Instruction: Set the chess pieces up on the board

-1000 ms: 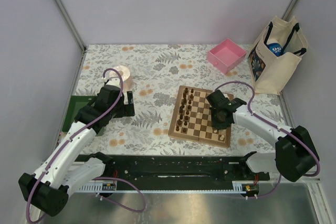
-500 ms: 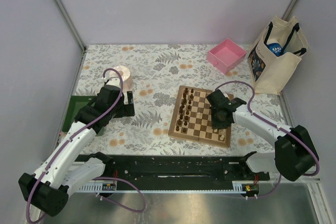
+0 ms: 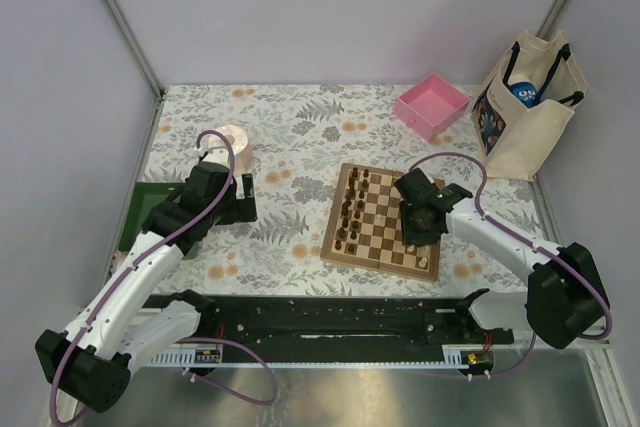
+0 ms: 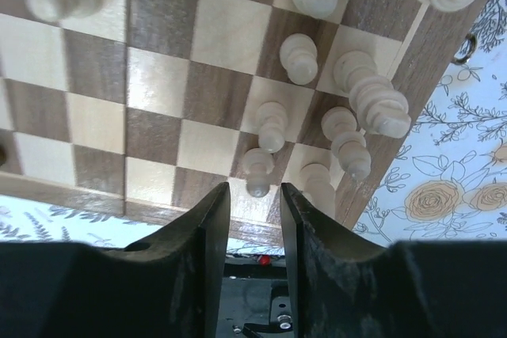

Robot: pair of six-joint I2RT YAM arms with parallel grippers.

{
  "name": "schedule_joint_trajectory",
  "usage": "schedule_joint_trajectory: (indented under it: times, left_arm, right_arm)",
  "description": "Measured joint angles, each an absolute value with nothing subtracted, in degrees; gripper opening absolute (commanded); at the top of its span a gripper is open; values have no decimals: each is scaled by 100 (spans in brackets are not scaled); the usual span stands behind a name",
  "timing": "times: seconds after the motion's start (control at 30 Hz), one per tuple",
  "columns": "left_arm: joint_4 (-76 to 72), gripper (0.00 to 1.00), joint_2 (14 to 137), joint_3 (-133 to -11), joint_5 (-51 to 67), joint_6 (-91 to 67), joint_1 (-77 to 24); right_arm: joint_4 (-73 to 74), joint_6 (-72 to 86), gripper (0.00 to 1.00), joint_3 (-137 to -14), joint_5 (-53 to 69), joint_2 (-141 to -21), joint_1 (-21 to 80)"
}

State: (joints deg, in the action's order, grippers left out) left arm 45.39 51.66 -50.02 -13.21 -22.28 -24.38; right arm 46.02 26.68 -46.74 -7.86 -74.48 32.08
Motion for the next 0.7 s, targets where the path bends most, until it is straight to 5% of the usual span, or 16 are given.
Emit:
schedule_joint_trajectory:
  times: [0.33,0.7]
  left_arm:
    - [4539,99,5166,-5002,-1321,-2226,-2438]
    - [4539,99,5166,-5002,-1321,-2228,-2438]
  right_arm:
    - [4547,2416,46,-5404,-329,-7218,3199]
    - [4036,2421,51,-5964,-97,-8656,3205]
